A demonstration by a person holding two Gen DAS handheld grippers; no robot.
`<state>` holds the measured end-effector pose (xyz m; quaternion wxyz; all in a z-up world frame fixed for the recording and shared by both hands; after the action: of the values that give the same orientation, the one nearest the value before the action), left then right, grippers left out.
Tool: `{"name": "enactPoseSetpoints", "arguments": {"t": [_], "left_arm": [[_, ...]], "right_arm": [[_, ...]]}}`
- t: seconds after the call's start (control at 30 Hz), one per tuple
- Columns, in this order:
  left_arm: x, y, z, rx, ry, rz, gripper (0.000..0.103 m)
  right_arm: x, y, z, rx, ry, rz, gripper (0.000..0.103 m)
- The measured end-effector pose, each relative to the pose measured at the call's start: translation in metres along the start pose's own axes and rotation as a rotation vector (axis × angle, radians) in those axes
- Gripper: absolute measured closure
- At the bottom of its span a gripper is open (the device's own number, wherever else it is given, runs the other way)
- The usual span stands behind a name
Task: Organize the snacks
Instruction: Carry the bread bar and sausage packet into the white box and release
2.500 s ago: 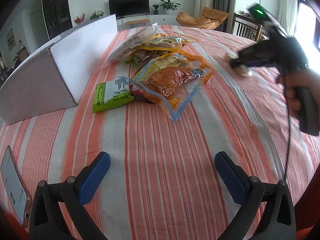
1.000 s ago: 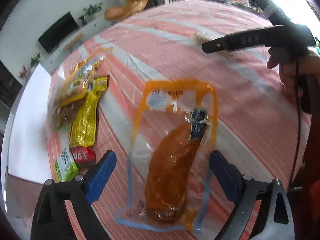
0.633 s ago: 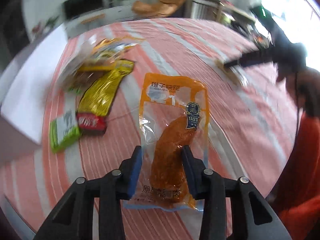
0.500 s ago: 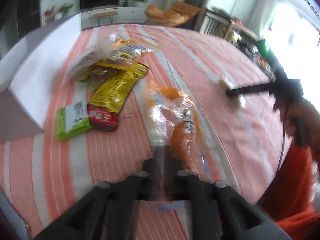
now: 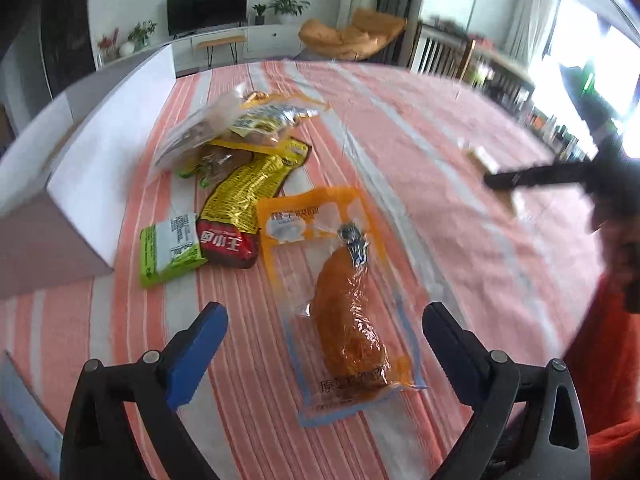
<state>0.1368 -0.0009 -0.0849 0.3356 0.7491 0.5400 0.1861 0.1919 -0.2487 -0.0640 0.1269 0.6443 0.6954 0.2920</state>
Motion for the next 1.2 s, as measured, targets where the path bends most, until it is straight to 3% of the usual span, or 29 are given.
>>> {"name": "enactPoseSetpoints", "arguments": {"t": [0.1, 0.13, 0.17, 0.2, 0.23, 0.27, 0.33, 0.43, 0.5, 0.53, 0.6, 0.67, 0.73, 0.8, 0.83, 0.93, 1.0, 1.1, 1.2], "left_arm": [[-0.022, -0.009, 0.031, 0.100, 0.135, 0.118, 0.006], [-0.025, -0.010, 0.035, 0.113, 0.153, 0.132, 0.005], [-0.028, -0.012, 0.038, 0.104, 0.157, 0.128, 0.010], [-0.030, -0.011, 0.037, 0.096, 0.141, 0.100, 0.031], [-0.030, -0.010, 0.035, 0.093, 0.125, 0.071, 0.040], [-0.031, -0.006, 0.030, 0.069, 0.162, 0.098, 0.058], [-0.024, -0.002, 0.027, 0.075, 0.106, 0.060, 0.067], [0.005, 0.000, 0.020, 0.057, -0.010, -0.121, 0.081], [0.020, 0.002, 0.008, 0.032, -0.067, -0.221, 0.103], [0.028, 0.004, 0.002, 0.023, -0.113, -0.265, 0.103], [0.040, 0.009, -0.009, 0.005, -0.116, -0.295, 0.103], [0.043, 0.008, -0.008, 0.025, -0.091, -0.261, 0.102], [0.046, 0.003, -0.005, 0.049, -0.085, -0.285, 0.083], [0.040, -0.005, -0.007, 0.058, -0.087, -0.282, 0.018], [0.037, -0.007, -0.010, 0.047, -0.067, -0.269, 0.008], [0.024, -0.006, -0.015, 0.030, 0.016, -0.210, 0.004], [0.015, -0.002, 0.002, 0.081, 0.113, -0.160, 0.004], [-0.016, 0.001, 0.033, 0.183, 0.317, -0.019, 0.000], [-0.039, 0.009, 0.041, 0.164, 0.454, 0.033, 0.000]], "right_arm": [[0.006, 0.000, -0.011, -0.029, 0.045, 0.018, 0.072], [0.007, 0.000, -0.017, -0.042, 0.058, 0.025, 0.072], [0.009, 0.002, -0.022, -0.058, 0.076, 0.035, 0.072], [0.009, 0.005, -0.025, -0.070, 0.088, 0.041, 0.072], [0.010, 0.007, -0.029, -0.083, 0.098, 0.047, 0.072], [0.011, 0.009, -0.035, -0.098, 0.108, 0.051, 0.072], [0.011, 0.011, -0.042, -0.117, 0.127, 0.061, 0.072], [0.012, 0.014, -0.049, -0.128, 0.174, 0.094, 0.072], [0.014, 0.015, -0.052, -0.133, 0.200, 0.110, 0.072], [0.015, 0.016, -0.053, -0.133, 0.211, 0.116, 0.072], [0.020, 0.017, -0.054, -0.129, 0.241, 0.126, 0.072], [0.029, 0.021, -0.051, -0.124, 0.247, 0.104, 0.072], [0.037, 0.024, -0.050, -0.127, 0.235, 0.081, 0.072], [0.042, 0.028, -0.049, -0.128, 0.250, 0.083, 0.072], [0.045, 0.028, -0.050, -0.130, 0.258, 0.083, 0.072], [0.054, 0.029, -0.051, -0.135, 0.268, 0.065, 0.072], [0.057, 0.028, -0.051, -0.135, 0.275, 0.058, 0.072], [0.058, 0.029, -0.048, -0.138, 0.286, 0.062, 0.072], [0.058, 0.035, -0.049, -0.159, 0.322, 0.076, 0.072]]}}
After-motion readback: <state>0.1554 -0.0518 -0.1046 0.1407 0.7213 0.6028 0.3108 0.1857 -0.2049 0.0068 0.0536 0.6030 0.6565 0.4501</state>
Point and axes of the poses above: each gripper's, at about its wrist camera, not at the fingertips, and z roughly the way its jaws point, x to its left, y to its top, the point moved 2 cm from there along z, roughly the way its jaws point, and after that the axes turned 10 degrees about -x, right-handed, at the moved point
